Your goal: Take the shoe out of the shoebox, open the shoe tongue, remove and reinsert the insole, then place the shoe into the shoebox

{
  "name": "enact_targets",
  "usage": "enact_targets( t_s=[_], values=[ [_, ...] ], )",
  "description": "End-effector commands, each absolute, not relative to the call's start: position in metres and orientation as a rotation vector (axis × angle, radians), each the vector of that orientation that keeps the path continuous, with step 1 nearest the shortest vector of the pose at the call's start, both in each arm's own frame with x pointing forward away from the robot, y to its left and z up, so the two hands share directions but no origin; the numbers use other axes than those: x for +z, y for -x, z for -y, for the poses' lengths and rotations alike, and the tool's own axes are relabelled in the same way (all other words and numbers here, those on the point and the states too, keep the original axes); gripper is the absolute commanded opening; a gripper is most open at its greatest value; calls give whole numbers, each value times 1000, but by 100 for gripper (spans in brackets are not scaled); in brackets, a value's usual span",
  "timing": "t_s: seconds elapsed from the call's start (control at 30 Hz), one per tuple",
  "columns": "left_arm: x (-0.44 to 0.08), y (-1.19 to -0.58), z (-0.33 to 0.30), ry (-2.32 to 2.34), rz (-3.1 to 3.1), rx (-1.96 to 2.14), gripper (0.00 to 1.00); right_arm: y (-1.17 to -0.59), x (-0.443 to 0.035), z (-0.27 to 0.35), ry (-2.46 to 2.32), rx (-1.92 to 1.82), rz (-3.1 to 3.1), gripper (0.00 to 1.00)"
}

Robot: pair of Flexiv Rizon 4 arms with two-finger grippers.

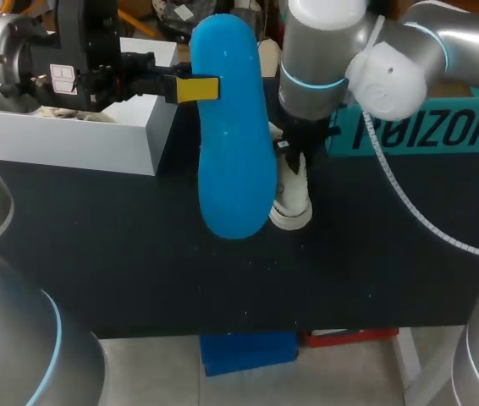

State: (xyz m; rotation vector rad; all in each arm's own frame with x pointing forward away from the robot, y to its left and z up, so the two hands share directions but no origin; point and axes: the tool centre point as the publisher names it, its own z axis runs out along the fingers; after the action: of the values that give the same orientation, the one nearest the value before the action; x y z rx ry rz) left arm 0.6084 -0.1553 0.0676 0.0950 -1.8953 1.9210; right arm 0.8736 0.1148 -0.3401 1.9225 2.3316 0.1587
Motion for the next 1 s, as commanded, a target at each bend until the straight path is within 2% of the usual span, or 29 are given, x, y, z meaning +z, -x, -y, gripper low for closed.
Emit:
enact_targets(
  t_s=[0.03,0.83,0.87,0.9,1.0],
  values=[
    [68,-608,155,-98,1899,1919,0,-871,-357,-122,-2301,255,-1896,0],
    [68,-608,155,-98,1899,1919,0,-872,-416,-138,-2185,102,-2041,0],
    [68,-608,155,-98,1899,1919,0,-872,-417,-137,-2187,102,-2039,35],
    [68,-608,155,-98,1899,1919,0,-871,-416,-136,-2193,100,-2032,100],
    [68,-608,155,-98,1899,1919,0,-869,-406,-129,-2207,124,-2004,100]
  ],
)
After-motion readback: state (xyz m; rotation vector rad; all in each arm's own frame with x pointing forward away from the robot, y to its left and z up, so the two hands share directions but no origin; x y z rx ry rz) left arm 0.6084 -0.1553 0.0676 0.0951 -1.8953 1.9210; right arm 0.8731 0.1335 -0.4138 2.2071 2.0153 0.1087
